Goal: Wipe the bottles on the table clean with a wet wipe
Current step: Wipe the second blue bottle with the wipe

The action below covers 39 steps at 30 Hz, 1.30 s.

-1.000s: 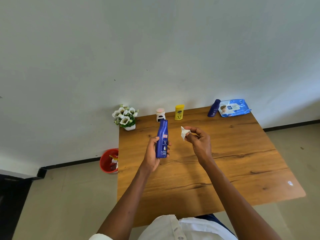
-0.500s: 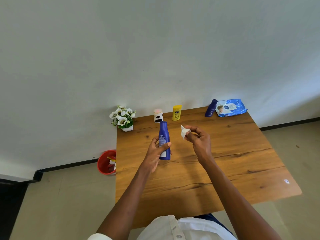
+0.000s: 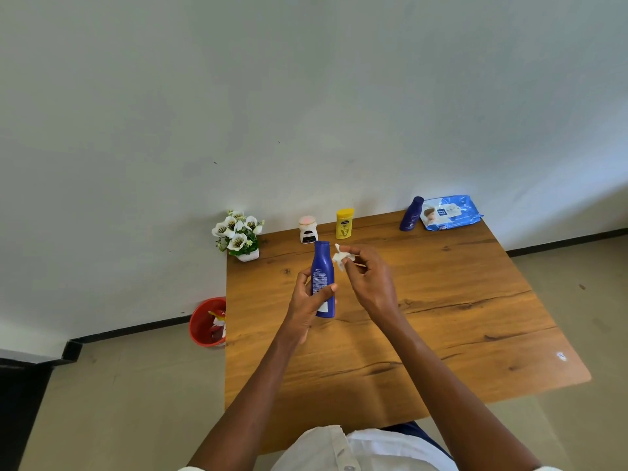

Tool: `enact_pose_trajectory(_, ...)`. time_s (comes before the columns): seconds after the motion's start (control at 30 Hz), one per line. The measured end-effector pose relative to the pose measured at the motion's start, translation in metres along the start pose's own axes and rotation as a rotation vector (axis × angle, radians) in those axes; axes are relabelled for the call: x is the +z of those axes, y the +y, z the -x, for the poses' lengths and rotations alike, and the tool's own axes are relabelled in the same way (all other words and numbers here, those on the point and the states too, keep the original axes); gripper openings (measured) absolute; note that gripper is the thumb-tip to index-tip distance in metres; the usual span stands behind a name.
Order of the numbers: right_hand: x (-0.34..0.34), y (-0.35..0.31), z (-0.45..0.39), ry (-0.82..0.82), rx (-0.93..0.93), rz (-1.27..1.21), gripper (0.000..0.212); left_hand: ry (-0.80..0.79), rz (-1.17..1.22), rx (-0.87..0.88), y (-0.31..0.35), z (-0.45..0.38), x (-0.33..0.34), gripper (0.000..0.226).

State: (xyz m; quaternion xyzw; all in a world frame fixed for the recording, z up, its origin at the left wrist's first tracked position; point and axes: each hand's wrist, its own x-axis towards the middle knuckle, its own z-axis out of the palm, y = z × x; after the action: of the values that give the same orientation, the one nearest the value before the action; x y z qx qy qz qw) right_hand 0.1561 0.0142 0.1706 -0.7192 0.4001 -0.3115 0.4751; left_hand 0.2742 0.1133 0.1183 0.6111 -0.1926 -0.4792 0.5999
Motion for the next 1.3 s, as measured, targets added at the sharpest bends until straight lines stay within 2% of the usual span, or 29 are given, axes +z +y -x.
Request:
enact_pose_trajectory(0.27, 0.015, -0.007, 0.000, -0.019, -0.023, 0.147, 0.034, 0.090, -0.170, 0.125, 0.004, 0.005, 0.013, 0.071)
enact_pose_trajectory(0.4, 0.018, -0.008, 0.005, -0.034, -0.116, 0.233, 0.036, 0.142, -0.269, 0.190, 0.006, 0.004, 0.015, 0.065)
enact_pose_trajectory(0.57, 0.022, -0.014, 0.007, -0.010, -0.267, 0.285, 0.028, 0.152, -0.304, 0.181, 0.004, 0.002, 0.013, 0.057)
enact_pose_trajectory(0.67, 0.021, -0.014, 0.007, -0.044, -0.250, 0.165, 0.025, 0.136, -0.303, 0.184, 0.001, -0.001, 0.012, 0.057)
enact_pose_trajectory(0.77, 0.016, -0.014, 0.006, -0.059, 0.014, -0.195, 0.023, 0.150, -0.285, 0.189, -0.002, -0.001, 0.011, 0.061)
enact_pose_trajectory(0.83, 0.009, -0.012, 0.004, 0.026, 0.117, -0.399, 0.022, 0.150, -0.244, 0.169, -0.004, 0.000, 0.009, 0.059)
enact_pose_trajectory(0.93, -0.007, -0.007, -0.001, 0.153, 0.196, -0.578, 0.024, 0.133, -0.181, 0.154, -0.008, -0.001, 0.005, 0.052)
enact_pose_trajectory(1.07, -0.023, 0.000, -0.004, 0.187, 0.270, -0.675, 0.024, 0.106, -0.112, 0.128, -0.012, -0.004, 0.003, 0.057)
enact_pose_trajectory(1.2, -0.027, 0.007, -0.003, 0.170, 0.312, -0.700, 0.024, 0.075, -0.005, 0.117, -0.013, -0.003, 0.004, 0.076)
enact_pose_trajectory(1.3, -0.028, 0.007, 0.000, 0.150, 0.331, -0.708, 0.024, 0.040, 0.084, 0.106, -0.007, 0.001, 0.007, 0.073)
